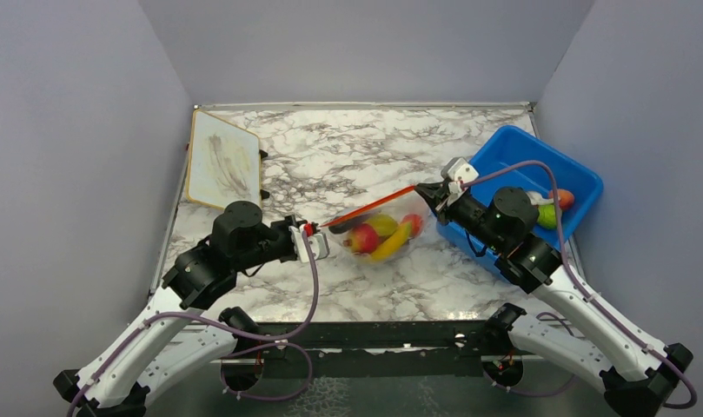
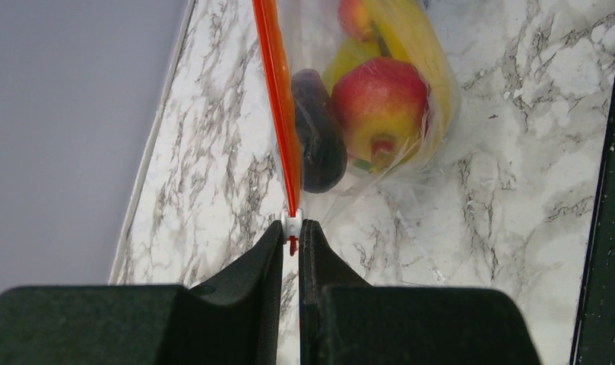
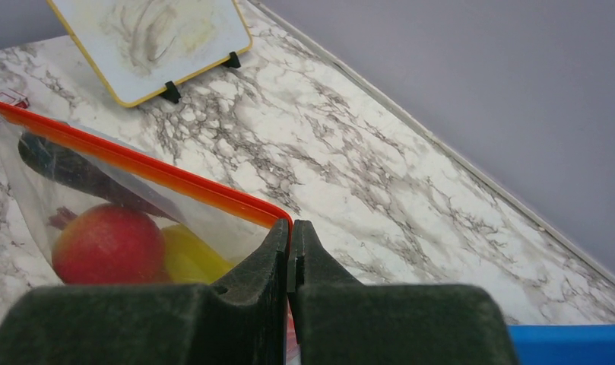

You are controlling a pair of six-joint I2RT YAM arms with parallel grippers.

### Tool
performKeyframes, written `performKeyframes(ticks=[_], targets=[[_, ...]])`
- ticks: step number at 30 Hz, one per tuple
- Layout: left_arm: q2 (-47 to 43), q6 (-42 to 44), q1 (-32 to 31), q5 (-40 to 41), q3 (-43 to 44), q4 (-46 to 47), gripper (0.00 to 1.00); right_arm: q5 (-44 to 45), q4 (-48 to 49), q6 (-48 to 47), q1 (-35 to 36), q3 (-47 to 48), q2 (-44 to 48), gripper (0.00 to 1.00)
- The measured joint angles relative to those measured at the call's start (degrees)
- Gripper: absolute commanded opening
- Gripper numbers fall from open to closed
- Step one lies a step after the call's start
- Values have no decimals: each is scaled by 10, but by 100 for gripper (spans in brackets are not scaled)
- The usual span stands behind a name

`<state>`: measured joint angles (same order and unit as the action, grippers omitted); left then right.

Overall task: Place the food in the zip-top bag and seal the zipper
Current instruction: Zip the zipper food storage bag at the center of the board, then place the zipper food storage bag at the center of the board.

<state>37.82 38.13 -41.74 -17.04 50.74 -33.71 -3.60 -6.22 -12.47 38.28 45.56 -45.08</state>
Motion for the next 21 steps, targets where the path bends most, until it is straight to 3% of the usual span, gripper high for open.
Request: performKeyframes(ticks=[8, 21], targets=[[0, 15, 0, 15, 2, -36, 0, -65, -3, 2, -8, -43, 26, 1], [-20, 71, 1, -56, 74, -185, 0, -363, -74, 35, -14, -55, 92, 1]])
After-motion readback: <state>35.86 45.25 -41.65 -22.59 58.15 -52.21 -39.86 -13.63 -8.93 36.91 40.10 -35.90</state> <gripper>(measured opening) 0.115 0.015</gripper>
